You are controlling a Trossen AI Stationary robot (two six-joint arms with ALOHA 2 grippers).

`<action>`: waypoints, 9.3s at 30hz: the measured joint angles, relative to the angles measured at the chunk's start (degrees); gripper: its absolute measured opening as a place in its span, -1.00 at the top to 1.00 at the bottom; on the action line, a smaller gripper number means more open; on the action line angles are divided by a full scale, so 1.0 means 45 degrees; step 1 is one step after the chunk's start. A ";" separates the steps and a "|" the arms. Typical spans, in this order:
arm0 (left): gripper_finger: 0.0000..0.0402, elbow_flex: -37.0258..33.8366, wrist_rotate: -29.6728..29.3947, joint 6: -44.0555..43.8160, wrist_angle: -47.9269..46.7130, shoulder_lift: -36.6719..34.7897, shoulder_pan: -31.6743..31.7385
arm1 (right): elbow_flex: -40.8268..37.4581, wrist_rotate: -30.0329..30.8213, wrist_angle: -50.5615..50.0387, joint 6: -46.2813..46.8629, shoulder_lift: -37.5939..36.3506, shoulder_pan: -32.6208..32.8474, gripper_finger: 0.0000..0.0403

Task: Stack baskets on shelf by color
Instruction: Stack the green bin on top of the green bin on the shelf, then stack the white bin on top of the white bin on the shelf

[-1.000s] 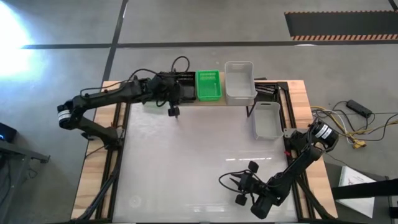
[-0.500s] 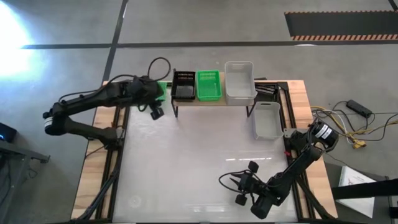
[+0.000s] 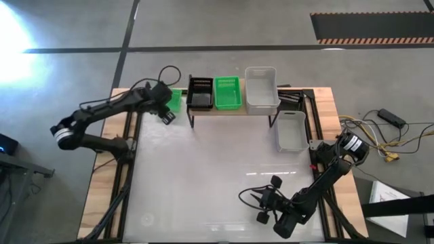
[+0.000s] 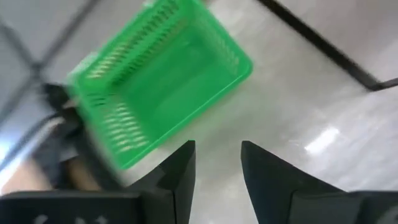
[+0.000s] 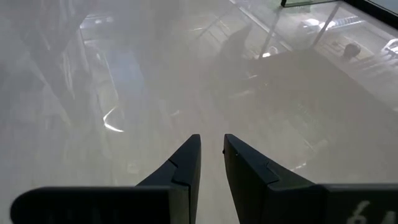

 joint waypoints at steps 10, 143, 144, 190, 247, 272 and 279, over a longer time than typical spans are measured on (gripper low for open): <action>-0.08 -0.0628 0.3693 -0.0574 0.4204 0.1744 0.1667 | 0.0000 0.0311 0.0005 0.0036 0.0000 -0.0024 0.69; 0.48 0.6857 0.1779 1.5584 0.4199 0.4334 -0.4887 | 0.0000 0.0617 0.0321 -0.0295 0.0000 -0.0024 0.69; 0.48 0.6852 0.1780 1.5338 0.4283 0.4212 -0.4958 | 0.0000 0.0617 0.0325 -0.0296 0.0000 -0.0024 0.69; 0.48 0.6021 0.2129 0.3740 0.9243 0.5012 -0.5184 | -0.0005 0.0638 0.0380 -0.0375 0.0000 -0.0091 0.69; 0.48 0.0890 -0.0630 0.0293 0.9856 0.3472 -1.3257 | -0.0001 -0.6678 -0.7837 0.5072 -0.2371 0.2883 0.69; 0.48 -0.2946 -0.1946 0.0145 2.1400 0.6051 -1.5179 | -0.0206 -0.6144 -1.1215 -0.3183 -0.9356 -0.4842 0.25; 0.48 -0.2843 -0.1946 0.0076 2.1419 0.6442 -1.5180 | -0.1378 -0.7115 -1.0921 -0.5281 -0.8956 -0.6811 0.07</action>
